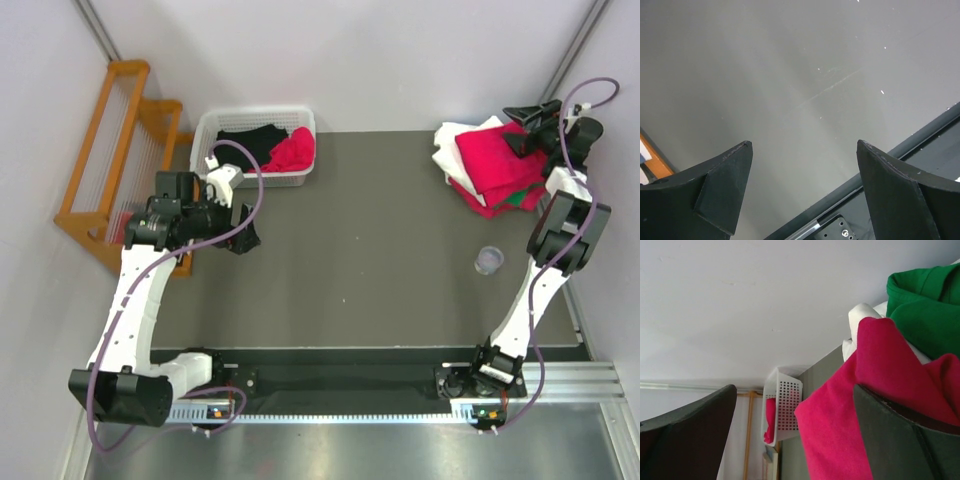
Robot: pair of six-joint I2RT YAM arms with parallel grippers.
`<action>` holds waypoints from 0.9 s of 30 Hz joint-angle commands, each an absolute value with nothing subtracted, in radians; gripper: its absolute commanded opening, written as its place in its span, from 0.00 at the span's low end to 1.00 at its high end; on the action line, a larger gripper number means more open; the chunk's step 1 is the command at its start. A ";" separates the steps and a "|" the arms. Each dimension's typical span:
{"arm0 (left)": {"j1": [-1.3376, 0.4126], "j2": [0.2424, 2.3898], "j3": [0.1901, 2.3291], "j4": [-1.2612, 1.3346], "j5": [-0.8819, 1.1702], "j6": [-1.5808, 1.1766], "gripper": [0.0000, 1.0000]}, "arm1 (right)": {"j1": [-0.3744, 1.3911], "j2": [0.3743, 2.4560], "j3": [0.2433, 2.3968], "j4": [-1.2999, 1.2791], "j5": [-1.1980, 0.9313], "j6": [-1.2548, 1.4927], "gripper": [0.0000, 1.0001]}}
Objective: Fold and stack the t-shirts
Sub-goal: Neatly place the folded tshirt to the corner, then reset both grippers
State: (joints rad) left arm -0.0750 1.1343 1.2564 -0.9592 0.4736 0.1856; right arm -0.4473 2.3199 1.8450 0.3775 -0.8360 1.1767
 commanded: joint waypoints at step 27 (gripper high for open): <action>-0.061 1.109 1.312 -0.796 0.423 0.029 0.93 | 0.308 1.241 1.341 -0.285 -0.454 0.347 1.00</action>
State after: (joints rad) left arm -0.0662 1.1309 1.3182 -0.8524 0.4004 0.0505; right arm 0.3107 1.2465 1.4189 -0.2413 -0.5205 0.4114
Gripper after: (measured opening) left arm 0.930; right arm 0.996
